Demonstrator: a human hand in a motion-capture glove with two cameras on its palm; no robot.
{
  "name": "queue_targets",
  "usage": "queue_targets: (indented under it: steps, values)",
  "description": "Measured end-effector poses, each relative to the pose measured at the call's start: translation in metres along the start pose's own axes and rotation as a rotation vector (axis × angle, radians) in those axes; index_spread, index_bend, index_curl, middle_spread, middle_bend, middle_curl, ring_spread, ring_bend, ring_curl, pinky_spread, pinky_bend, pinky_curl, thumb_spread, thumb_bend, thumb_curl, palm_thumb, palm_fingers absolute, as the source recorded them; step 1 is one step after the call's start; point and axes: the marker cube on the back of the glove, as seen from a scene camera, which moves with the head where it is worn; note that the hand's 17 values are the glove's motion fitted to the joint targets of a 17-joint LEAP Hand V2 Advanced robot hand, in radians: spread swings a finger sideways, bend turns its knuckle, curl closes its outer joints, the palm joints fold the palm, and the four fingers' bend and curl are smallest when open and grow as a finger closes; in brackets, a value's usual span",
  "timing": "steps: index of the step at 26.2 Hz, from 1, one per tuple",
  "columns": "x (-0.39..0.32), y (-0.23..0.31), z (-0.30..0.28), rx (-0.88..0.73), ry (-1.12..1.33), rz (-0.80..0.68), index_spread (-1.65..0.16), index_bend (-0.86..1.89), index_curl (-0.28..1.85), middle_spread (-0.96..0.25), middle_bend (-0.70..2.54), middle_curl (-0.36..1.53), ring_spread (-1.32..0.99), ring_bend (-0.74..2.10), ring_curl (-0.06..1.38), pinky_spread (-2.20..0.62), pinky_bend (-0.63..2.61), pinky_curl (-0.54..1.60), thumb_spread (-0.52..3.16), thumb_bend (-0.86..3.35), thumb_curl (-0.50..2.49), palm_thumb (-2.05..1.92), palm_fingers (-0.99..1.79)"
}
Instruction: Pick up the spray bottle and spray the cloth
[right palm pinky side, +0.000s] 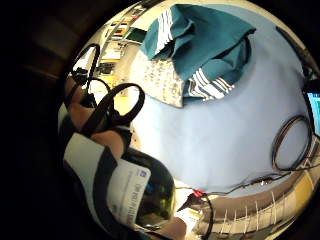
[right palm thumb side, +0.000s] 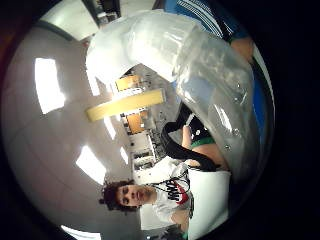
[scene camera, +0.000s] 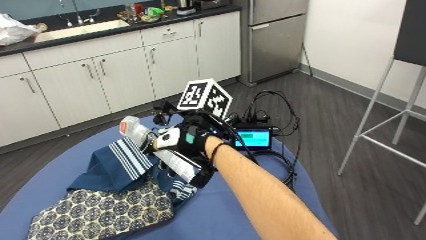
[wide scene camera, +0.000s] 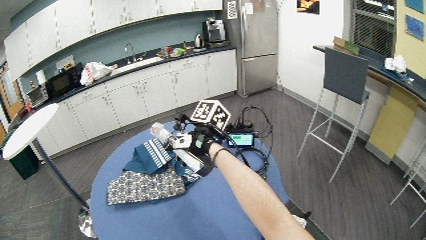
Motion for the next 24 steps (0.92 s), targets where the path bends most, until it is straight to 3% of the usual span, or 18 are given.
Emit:
queue_targets:
  steps: [8, 24]
  values:
    - [0.017, -0.008, 0.01, -0.042, 0.015, 0.067, -0.22, 0.05, 0.14, -0.07, 0.52, 0.47, -0.06, 0.74, 0.43, 0.03, 0.57, 0.34, 0.98, -0.02, 0.51, 0.82, 1.15]
    - [0.008, -0.008, 0.024, -0.078, 0.042, 0.041, -0.21, 0.06, 0.14, -0.06, 0.53, 0.48, -0.06, 0.76, 0.42, 0.02, 0.58, 0.34, 1.01, -0.02, 0.53, 0.82, 1.15]
